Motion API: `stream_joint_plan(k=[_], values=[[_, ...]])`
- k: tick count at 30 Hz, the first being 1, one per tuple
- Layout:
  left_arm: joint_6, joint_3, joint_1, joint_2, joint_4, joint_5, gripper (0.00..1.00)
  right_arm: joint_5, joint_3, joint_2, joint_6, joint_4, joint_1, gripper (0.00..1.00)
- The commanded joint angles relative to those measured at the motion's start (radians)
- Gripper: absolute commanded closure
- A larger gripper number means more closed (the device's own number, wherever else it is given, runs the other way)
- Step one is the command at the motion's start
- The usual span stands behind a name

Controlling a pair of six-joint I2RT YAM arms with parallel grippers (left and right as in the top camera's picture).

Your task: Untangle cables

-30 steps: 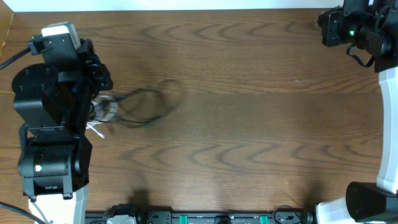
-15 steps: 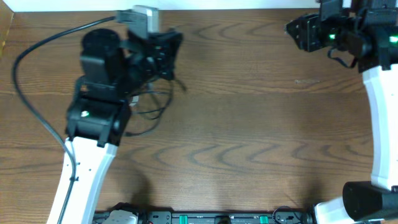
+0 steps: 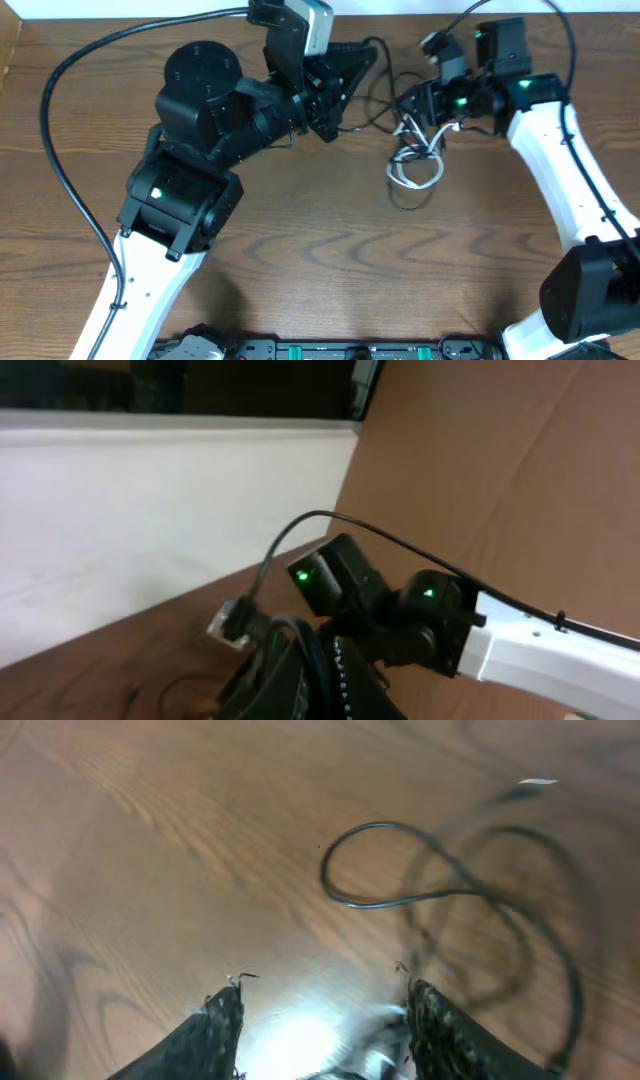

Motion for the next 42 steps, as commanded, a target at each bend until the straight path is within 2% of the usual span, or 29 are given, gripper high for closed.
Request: stream_joint_plan(k=[1,4,5,7,10,14,24,28,29,30,33,36,38,40,42], values=[[0.000,0.024,-0.002,-0.001,-0.013,-0.002,0.92,0.024,-0.008,-0.005,0.006,-0.016,0.024,0.66],[0.000,0.024,-0.002,-0.001,-0.011,-0.002,0.92,0.025,-0.008,-0.005,0.005,-0.069,0.027,0.87],[0.003,0.024,-0.002,-0.001,-0.010,-0.002,0.92,0.025,-0.009,-0.005,0.000,-0.082,0.027,0.89],[0.002,0.024,-0.002,-0.001,-0.006,-0.002,0.92,0.026,-0.018,-0.005,-0.021,-0.087,0.027,0.67],[0.002,0.032,-0.002,-0.001,-0.006,-0.002,0.92,0.025,-0.020,-0.004,-0.021,-0.081,0.027,0.45],[0.003,0.047,-0.002,-0.001,-0.006,-0.002,0.92,0.024,-0.020,-0.002,-0.015,-0.082,0.034,0.36],[0.011,0.076,-0.002,-0.001,-0.006,-0.002,0.92,0.016,-0.020,0.027,0.011,-0.093,0.117,0.29],[0.030,0.109,-0.002,-0.001,-0.007,-0.003,0.92,0.016,-0.020,0.044,0.032,-0.096,0.148,0.32],[0.038,0.119,-0.002,-0.001,-0.007,-0.003,0.93,0.016,-0.020,0.048,0.032,-0.105,0.159,0.54],[0.041,0.121,-0.002,-0.001,-0.006,-0.003,0.92,0.016,-0.020,0.050,0.032,-0.112,0.164,0.60],[0.041,0.121,-0.002,-0.001,-0.007,-0.003,0.93,0.016,-0.020,0.051,0.032,-0.122,0.178,0.54],[0.041,0.121,-0.002,0.000,-0.006,-0.011,0.92,0.016,-0.020,0.051,0.032,-0.122,0.198,0.58],[0.041,0.121,-0.002,0.000,-0.006,-0.048,0.92,0.016,-0.020,0.051,0.032,-0.122,0.219,0.66],[0.042,0.121,-0.002,0.000,-0.003,-0.055,0.92,0.016,-0.020,0.052,0.032,-0.119,0.234,0.79],[0.051,0.121,-0.002,0.000,0.000,-0.056,0.93,0.016,-0.020,0.053,0.032,-0.116,0.246,0.72]])
